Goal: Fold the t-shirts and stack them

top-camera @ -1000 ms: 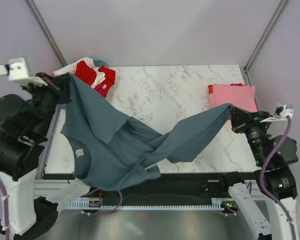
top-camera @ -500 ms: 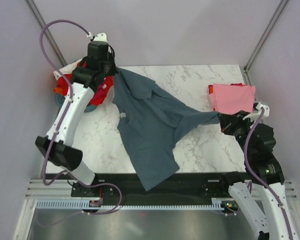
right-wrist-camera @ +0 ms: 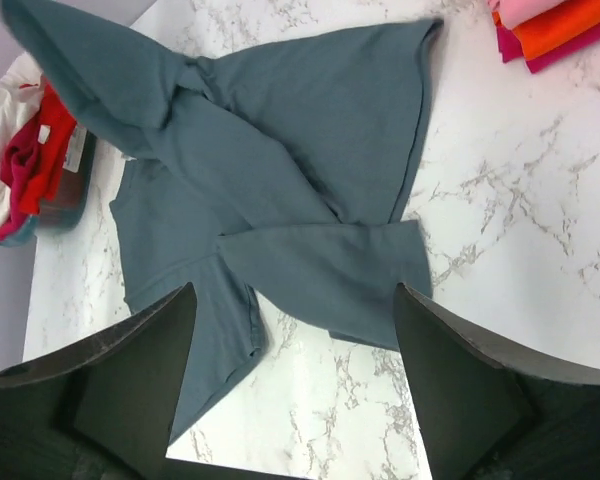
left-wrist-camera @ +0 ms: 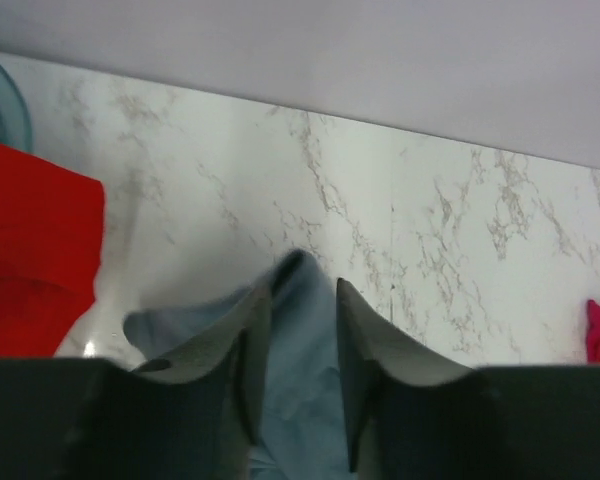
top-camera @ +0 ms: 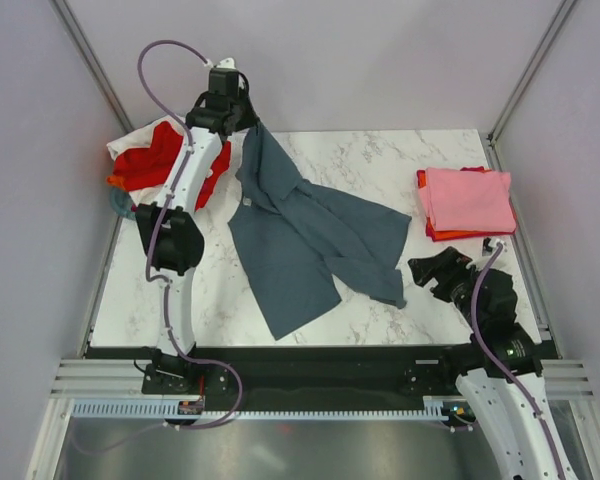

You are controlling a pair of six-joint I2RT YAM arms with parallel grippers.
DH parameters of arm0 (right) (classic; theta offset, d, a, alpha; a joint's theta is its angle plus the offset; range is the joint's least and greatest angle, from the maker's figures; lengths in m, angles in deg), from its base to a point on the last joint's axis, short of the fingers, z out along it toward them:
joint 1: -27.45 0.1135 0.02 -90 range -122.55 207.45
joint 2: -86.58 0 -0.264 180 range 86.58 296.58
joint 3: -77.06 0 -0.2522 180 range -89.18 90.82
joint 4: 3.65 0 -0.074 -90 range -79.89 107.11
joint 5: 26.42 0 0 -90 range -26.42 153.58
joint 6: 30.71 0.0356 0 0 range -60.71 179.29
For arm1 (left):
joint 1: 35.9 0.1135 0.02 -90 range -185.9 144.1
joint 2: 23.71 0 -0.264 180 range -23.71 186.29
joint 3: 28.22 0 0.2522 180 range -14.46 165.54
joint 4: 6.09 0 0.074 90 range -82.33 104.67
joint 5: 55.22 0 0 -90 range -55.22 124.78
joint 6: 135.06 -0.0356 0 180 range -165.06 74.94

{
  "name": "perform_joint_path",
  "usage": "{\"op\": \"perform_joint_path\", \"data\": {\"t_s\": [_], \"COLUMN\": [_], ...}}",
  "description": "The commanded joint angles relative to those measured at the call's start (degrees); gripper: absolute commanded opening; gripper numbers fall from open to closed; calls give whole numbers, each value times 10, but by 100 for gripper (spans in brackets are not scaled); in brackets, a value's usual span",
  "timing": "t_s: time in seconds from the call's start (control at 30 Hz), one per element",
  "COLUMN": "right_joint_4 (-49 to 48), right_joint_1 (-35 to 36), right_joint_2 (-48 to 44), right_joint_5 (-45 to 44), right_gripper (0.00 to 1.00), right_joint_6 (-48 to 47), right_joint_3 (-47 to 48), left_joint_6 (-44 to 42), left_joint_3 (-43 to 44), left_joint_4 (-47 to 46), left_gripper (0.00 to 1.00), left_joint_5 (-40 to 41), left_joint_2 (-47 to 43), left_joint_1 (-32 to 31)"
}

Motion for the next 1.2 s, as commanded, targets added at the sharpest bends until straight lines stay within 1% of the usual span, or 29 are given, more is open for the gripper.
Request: {"op": "perform_joint_path", "data": {"t_s": [0.0, 0.03, 0.07, 0.1, 0.13, 0.17, 0.2, 0.23, 0.27, 0.3, 0.33, 0.37, 0.4, 0.47, 0.5, 0.53, 0.6, 0.67, 0.7, 0.73, 0.8, 0.83, 0.87, 0.97, 1.0, 1.03, 1.07, 1.1, 1.17], "right_joint_4": [-13, -20, -28, -38, -61, -73, -84, -106, -119, -128, -146, -155, -164, -181, -192, -201, -232, -244, -247, -248, -259, -263, -266, -269, -269, -269, -269, -269, -268], "right_joint_1": [-1, -2, -1, -1, -2, -1, -1, -1, 0, 0, 0, -1, -1, -1, -1, -1, -1, -2, -1, 0, -1, -1, -2, -2, -2, -1, -3, -3, -6], "right_joint_2": [7, 16, 42, 58, 78, 121, 146, 172, 224, 251, 300, 324, 346, 409, 428, 447, 496, 543, 558, 571, 608, 620, 644, 698, 711, 725, 792, 792, 829], "right_joint_5": [-11, -11, -23, -22, -22, -22, -22, -25, -29, -36, -50, -60, -68, -108, -120, -127, -138, -145, -154, -157, -159, -166, -168, -187, -189, -196, -210, -214, -218], "right_gripper": [89, 89, 88, 87, 87, 86, 84, 82, 81, 80, 79, 79, 78, 77, 76, 75, 75, 75, 75, 76, 77, 76, 77, 73, 68, 67, 57, 57, 54], "right_joint_6": [15, 12, 10, 4, 2, -2, -6, -15, -19, -23, -29, -30, -32, -32, -31, -28, -21, -19, -20, -20, -24, -26, -26, -33, -36, -41, -49, -49, -50], "right_joint_3": [-7, -9, -10, -10, -10, -8, -4, 0, 12, 20, 36, 45, 53, 83, 92, 104, 113, 132, 141, 157, 171, 182, 188, 221, 229, 245, 282, 282, 305], "left_joint_6": [18, 15, 13, 13, 14, 14, 16, 24, 27, 29, 35, 37, 42, 61, 60, 65, 71, 83, 91, 109, 121, 131, 136, 142, 154, 158, 174, 174, 180], "left_joint_3": [20, 8, -8, -47, -70, -94, -143, -171, -199, -256, -287, -316, -380, -453, -511, -537, -605, -649, -696, -719, -776, -789, -800, -830, -839, -846, -877, -877, -902], "left_joint_4": [-26, -27, -26, -21, -21, -20, -17, -13, -13, -12, -10, -2, 3, -4, -6, -6, -5, -5, -5, -10, -25, -25, -24, -17, -11, -9, -11, -11, -10], "left_gripper": [45, 51, 54, 58, 60, 61, 63, 64, 64, 64, 65, 65, 65, 66, 68, 68, 69, 70, 89, 100, 100, 100, 100, 100, 100, 100, 99, 99, 94], "left_joint_5": [-62, -66, -66, -64, -61, -61, -61, -66, -71, -75, -85, -96, -103, -87, -73, -51, -61, -81, -81, -62, -50, -23, -15, -31, -34, -46, -86, -87, -106], "left_joint_2": [-7, -26, -40, -59, -77, -121, -142, -164, -212, -235, -262, -307, -338, -393, -439, -456, -496, -525, -565, -586, -628, -656, -667, -685, -687, -688, -688, -688, -680], "left_joint_1": [3, 2, 3, 2, 2, 2, 2, 2, -1, -2, -10, -15, -23, -69, -88, -120, -136, -142, -143, -147, -147, -147, -147, -147, -147, -147, -147, -147, -147]}}
